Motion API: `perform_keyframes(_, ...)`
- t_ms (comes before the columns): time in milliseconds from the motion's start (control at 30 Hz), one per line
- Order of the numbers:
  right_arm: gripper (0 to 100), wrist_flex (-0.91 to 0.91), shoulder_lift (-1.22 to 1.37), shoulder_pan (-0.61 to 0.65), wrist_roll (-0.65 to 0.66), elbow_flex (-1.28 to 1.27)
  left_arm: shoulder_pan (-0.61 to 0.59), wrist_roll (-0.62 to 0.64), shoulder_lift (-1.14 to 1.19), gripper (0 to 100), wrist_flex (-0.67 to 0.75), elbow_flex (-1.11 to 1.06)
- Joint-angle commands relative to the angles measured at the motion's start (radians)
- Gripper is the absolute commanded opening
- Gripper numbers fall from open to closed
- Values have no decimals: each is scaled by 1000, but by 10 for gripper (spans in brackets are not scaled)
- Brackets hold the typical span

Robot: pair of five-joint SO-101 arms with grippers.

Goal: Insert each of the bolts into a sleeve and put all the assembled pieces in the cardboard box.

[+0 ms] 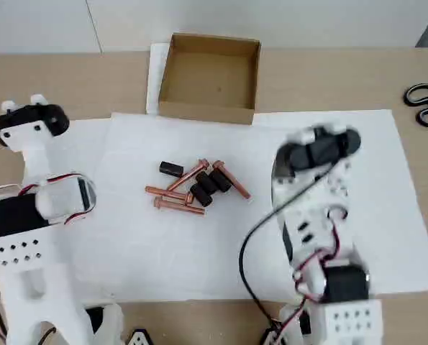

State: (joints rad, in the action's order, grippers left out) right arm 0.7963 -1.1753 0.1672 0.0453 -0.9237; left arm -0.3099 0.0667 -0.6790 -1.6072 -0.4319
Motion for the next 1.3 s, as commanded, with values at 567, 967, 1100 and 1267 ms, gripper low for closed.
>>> perform_keyframes(567, 4, -321, 1497, 61, 5, 1306, -8, -144, -26, 130, -61, 39)
perform_keyframes(967, 8, -479, 1897, 116, 11, 1554, -6, -144, -26, 130, -66, 4)
perform_keyframes(1100, 9, -510, 1991, 124, 11, 1623, -6, -143, -26, 130, -66, 4)
perform_keyframes(1267, 112, -507, 2074, 128, 8, 1694, -6, -143, -26, 130, -60, 4)
